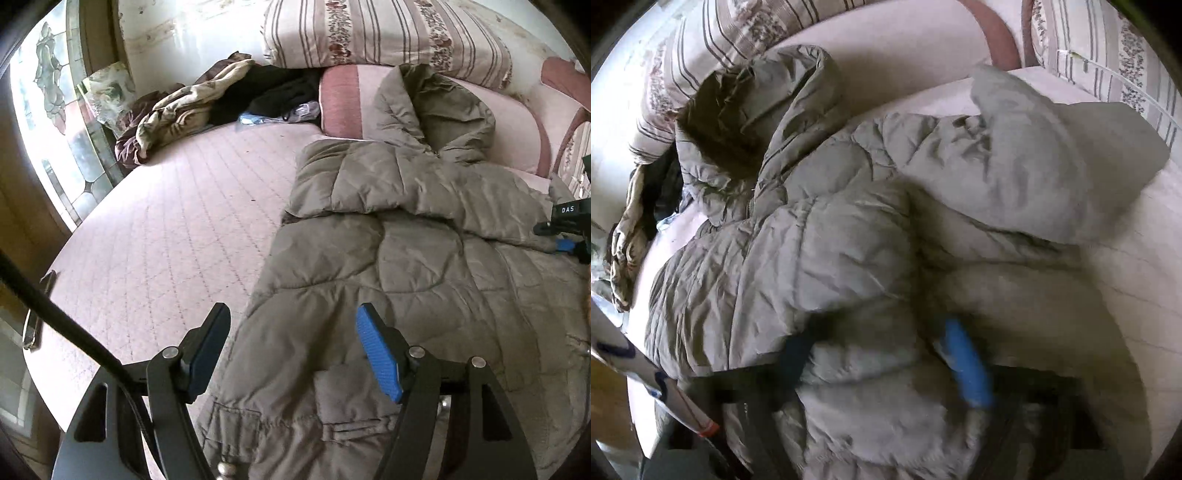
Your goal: Fold large clothes
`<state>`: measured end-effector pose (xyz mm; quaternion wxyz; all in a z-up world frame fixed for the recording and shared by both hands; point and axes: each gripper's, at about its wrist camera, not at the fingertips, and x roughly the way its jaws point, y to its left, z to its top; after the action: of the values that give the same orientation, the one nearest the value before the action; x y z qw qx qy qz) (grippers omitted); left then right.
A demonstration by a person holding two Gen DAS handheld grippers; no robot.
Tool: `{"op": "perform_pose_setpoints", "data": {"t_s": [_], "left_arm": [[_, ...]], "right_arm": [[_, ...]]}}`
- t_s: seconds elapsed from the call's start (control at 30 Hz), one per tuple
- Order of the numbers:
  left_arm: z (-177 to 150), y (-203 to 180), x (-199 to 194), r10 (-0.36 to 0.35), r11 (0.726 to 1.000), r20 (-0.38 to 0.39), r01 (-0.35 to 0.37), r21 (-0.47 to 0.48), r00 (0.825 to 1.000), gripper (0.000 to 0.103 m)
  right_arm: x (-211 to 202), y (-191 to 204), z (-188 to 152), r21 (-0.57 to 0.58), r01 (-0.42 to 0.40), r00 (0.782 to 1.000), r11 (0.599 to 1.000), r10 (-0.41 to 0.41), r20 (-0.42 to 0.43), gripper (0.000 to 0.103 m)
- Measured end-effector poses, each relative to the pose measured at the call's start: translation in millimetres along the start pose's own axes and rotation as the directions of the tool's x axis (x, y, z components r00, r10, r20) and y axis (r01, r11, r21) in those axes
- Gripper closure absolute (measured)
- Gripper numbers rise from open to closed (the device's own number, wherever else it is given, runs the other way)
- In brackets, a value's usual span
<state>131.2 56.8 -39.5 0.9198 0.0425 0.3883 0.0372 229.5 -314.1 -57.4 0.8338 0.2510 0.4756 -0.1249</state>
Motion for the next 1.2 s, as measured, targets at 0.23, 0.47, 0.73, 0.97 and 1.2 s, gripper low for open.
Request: {"op": "perform_pose_setpoints", "data": {"t_s": [0.23, 0.47, 0.73, 0.97, 1.2], "left_arm": [[-6.9, 9.4, 13.0, 0.032, 0.999, -0.041, -0.031, 0.007, 0.999, 0.033], [-13.2, 20.2, 32.9, 0.023, 0.999, -0.113, -0.027, -0.035, 0.993, 0.033], [-11.5, 12.0, 21.7, 0.039, 0.999, -0.101, -0.042, -0.026, 0.994, 0.033], [-8.1, 7.4, -7.8, -0.086, 0.995, -0.045, 0.083, -0.06, 0.995, 0.033], [-12.4, -7.2, 0.2, -0.08, 0.996, -0.083, 0.075, -0.055, 0.993, 0.033]], "right_arm": [[-22.0, -2.4, 27.1, -0.02, 0.102, 0.992, 0.995, -0.1, 0.07, 0.083], [9.2, -8.6, 28.4, -0.019, 0.176, 0.984, 0.984, -0.175, 0.027, 0.08], [-21.8, -19.7, 33.8, -0.021, 0.18, 0.98, 0.983, -0.177, 0.085, 0.05], [-114.3, -120.4, 37.2, 0.104, 0.154, 0.941, 0.983, -0.178, 0.288, 0.018], [-112.4, -266.8, 30.9, 0.449, 0.062, 0.97, 0.891, -0.16, 0.183, 0.038]]}}
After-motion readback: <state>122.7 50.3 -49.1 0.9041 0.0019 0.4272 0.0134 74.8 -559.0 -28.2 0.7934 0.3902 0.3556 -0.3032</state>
